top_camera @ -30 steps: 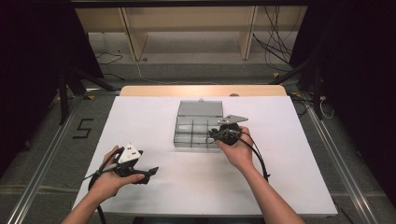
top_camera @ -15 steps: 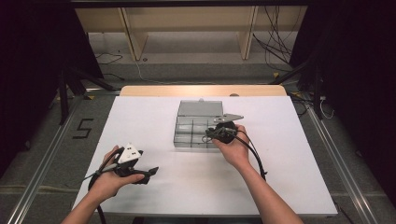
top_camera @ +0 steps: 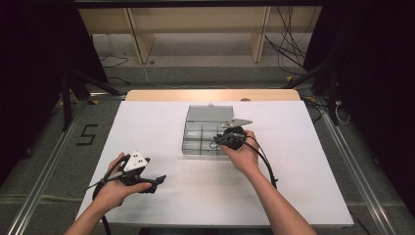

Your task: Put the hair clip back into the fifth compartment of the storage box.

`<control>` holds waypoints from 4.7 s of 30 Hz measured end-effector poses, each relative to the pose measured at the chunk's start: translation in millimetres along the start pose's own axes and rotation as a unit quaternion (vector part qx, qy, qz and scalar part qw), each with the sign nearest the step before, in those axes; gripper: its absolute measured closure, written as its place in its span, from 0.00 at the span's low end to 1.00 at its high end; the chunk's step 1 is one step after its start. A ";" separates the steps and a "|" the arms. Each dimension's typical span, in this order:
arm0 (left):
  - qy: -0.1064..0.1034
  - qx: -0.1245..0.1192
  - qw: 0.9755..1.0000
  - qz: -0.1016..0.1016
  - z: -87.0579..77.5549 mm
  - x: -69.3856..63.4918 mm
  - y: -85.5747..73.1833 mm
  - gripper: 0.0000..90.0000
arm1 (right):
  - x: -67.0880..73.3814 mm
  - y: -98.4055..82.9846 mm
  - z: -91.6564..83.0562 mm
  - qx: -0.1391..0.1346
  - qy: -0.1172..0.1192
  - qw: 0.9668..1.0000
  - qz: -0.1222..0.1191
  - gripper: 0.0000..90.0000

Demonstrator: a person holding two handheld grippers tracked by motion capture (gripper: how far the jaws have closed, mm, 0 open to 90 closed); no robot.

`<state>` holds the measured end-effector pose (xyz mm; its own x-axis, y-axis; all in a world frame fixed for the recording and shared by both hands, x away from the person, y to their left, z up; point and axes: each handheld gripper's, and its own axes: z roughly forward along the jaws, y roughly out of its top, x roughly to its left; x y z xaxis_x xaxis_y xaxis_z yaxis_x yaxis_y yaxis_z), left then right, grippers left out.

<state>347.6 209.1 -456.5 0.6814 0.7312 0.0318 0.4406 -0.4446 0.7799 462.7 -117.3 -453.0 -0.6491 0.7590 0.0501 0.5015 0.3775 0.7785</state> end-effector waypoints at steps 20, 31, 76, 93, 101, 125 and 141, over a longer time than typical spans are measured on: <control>0.000 0.000 1.000 0.000 -0.2 0.4 -0.3 0.17 | 4.7 6.0 13.8 0.013 0.005 1.000 -0.004 0.89; 0.000 0.000 1.000 -0.001 0.1 0.4 -0.4 0.17 | 7.2 6.2 20.5 0.021 0.009 1.000 -0.002 0.89; -0.001 -0.002 1.000 0.000 -0.4 0.5 -0.2 0.17 | 19.5 9.9 39.7 0.050 0.013 0.999 -0.010 0.88; -0.001 -0.001 1.000 0.000 -0.5 0.3 -0.6 0.17 | 14.2 12.0 26.8 0.045 0.008 0.999 -0.007 0.72; -0.002 0.000 1.000 0.001 -0.2 0.4 -0.8 0.17 | 7.7 9.3 10.3 0.031 0.006 0.999 0.001 0.64; 0.000 0.004 1.000 0.003 -0.2 0.2 -1.1 0.17 | -16.2 -38.3 -61.5 -0.017 0.010 0.999 0.033 0.42; 0.000 0.005 1.000 0.001 0.1 -0.3 -1.6 0.17 | -34.2 -84.3 -109.2 -0.042 0.001 0.998 0.057 0.37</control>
<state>346.8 209.6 -457.8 0.6822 0.7304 0.0328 0.4451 -0.4504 0.7740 380.2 -233.1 -452.0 -0.5921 0.7933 0.1418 0.5221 0.2436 0.8173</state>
